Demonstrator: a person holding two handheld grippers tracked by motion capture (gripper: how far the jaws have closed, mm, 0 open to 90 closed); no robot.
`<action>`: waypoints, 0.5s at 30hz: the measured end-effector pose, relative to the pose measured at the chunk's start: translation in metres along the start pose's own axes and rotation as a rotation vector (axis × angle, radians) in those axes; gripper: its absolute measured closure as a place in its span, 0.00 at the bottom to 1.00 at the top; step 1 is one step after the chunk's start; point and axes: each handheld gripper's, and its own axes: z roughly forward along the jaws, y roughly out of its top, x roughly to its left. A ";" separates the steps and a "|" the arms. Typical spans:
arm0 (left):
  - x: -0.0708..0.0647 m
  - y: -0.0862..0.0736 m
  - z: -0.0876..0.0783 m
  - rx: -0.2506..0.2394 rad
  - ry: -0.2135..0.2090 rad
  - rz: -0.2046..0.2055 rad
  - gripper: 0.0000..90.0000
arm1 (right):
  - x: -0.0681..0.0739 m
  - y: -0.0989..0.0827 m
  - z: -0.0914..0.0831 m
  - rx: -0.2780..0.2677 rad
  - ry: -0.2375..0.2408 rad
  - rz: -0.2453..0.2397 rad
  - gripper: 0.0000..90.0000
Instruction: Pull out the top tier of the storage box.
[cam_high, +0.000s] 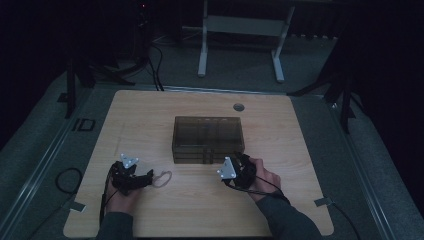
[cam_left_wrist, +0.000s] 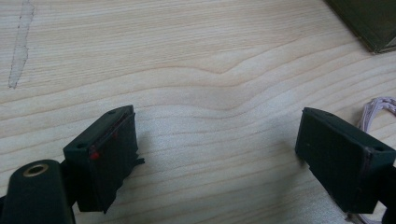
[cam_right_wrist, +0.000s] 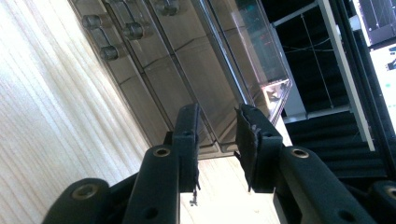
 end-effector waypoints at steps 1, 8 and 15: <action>0.000 0.000 0.000 0.000 0.000 0.000 0.15 | 0.001 0.001 0.000 0.001 -0.003 -0.001 0.78; 0.000 0.000 0.000 0.000 0.000 0.000 0.15 | 0.004 0.004 0.000 0.006 -0.016 -0.026 0.78; 0.000 0.000 0.000 0.000 0.000 0.000 0.15 | 0.008 0.009 0.001 0.008 -0.037 -0.057 0.78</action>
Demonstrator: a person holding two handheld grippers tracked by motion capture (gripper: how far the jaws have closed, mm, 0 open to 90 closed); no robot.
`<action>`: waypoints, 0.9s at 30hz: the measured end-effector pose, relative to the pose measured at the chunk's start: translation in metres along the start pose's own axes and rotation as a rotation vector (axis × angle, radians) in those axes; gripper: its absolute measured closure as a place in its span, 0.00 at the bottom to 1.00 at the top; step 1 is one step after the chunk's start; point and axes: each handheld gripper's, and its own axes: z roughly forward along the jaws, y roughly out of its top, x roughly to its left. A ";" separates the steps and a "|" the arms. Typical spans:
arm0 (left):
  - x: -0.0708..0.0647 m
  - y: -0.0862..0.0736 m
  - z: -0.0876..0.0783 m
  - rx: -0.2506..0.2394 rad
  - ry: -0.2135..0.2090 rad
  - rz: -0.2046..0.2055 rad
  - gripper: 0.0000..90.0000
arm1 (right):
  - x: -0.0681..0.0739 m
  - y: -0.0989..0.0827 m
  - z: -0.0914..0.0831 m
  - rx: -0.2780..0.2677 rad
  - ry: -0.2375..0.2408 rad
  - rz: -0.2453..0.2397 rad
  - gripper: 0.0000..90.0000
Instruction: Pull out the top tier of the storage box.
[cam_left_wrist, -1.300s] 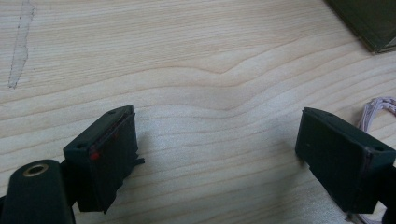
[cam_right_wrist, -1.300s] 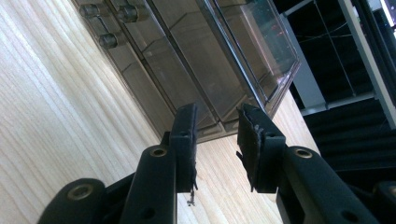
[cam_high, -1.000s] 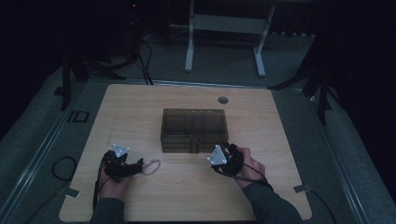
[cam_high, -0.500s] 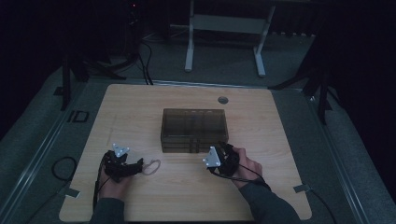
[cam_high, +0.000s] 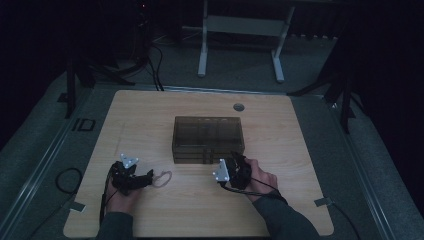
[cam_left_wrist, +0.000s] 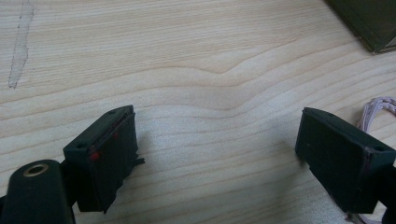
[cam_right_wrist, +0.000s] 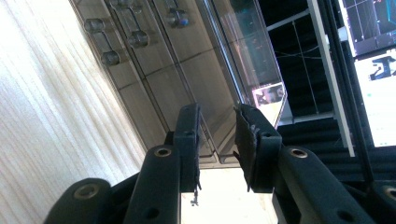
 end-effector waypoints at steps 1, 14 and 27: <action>0.000 0.000 0.000 0.000 0.000 0.000 0.15 | 0.001 0.001 0.000 0.000 -0.002 -0.004 0.78; 0.000 0.000 0.000 0.000 0.000 0.000 0.15 | 0.009 0.008 0.002 0.012 -0.041 -0.078 0.78; 0.000 0.000 0.000 0.000 0.000 0.000 0.15 | 0.013 0.015 0.001 0.011 -0.085 -0.133 0.79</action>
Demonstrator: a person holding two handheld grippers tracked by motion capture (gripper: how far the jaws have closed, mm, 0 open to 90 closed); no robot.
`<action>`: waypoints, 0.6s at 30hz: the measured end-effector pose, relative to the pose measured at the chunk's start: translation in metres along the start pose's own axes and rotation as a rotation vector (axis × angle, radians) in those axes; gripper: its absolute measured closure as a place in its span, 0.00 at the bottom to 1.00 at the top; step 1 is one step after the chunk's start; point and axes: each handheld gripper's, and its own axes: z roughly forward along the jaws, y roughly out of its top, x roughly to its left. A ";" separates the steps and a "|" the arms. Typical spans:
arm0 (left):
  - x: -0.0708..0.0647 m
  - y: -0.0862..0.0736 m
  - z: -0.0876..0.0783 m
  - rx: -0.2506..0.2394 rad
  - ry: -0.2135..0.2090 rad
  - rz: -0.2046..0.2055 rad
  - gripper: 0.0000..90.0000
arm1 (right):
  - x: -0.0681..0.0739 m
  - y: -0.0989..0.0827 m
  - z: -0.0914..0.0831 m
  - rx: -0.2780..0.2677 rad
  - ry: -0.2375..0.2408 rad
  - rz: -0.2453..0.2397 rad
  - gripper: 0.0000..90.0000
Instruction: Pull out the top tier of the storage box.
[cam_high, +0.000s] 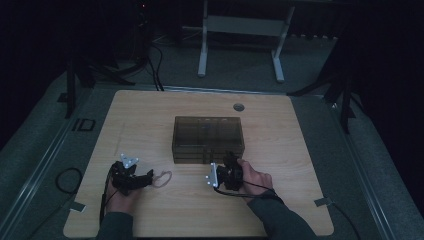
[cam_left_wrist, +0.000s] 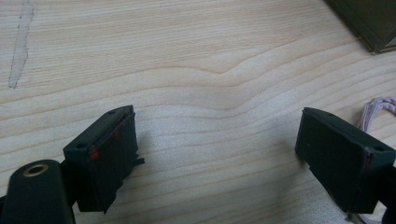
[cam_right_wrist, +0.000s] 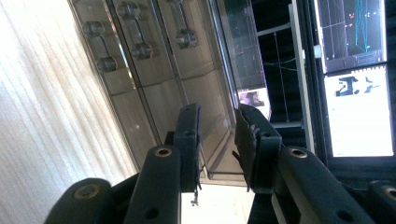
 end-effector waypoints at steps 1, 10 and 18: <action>0.000 0.000 0.000 0.000 0.000 0.000 0.15 | 0.001 0.001 0.000 0.001 0.000 -0.001 0.79; 0.000 0.000 0.000 0.000 0.000 0.000 0.15 | 0.004 0.006 0.000 0.000 -0.026 -0.042 0.79; 0.000 0.000 0.000 0.000 0.000 0.000 0.15 | 0.006 0.009 0.000 -0.002 -0.041 -0.069 0.80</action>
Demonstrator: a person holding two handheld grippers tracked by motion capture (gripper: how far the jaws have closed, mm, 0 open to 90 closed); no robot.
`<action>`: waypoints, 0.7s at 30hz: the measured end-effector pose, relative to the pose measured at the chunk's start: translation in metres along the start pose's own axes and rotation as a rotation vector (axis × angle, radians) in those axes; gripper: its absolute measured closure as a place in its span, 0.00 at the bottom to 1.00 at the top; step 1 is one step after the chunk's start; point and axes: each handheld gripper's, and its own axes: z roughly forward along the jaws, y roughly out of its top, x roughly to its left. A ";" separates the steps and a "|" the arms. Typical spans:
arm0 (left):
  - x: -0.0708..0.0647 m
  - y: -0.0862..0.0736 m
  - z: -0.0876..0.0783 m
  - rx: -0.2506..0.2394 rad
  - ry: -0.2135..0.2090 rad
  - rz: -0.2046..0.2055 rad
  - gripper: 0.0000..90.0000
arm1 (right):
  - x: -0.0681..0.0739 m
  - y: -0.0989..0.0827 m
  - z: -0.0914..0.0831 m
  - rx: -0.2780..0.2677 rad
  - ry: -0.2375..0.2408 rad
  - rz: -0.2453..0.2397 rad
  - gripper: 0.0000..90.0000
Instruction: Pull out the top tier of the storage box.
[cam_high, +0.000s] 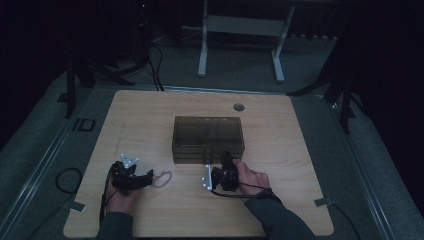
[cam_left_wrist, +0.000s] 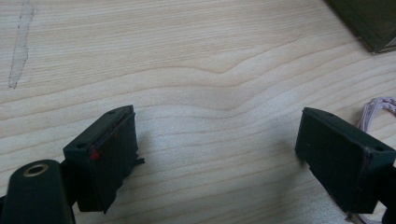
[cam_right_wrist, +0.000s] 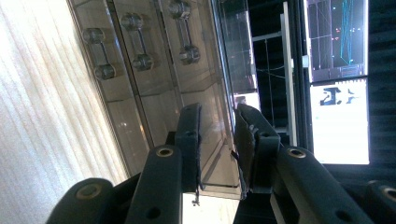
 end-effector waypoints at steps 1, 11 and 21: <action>0.000 0.000 0.000 0.000 0.000 0.000 0.15 | 0.000 0.000 0.000 -0.001 -0.001 -0.004 0.80; 0.000 0.000 0.000 0.000 0.000 0.000 0.15 | 0.004 0.003 0.001 0.000 -0.019 -0.033 0.80; 0.000 0.000 0.000 0.000 0.000 0.000 0.15 | 0.007 0.009 0.000 -0.009 -0.041 -0.062 0.81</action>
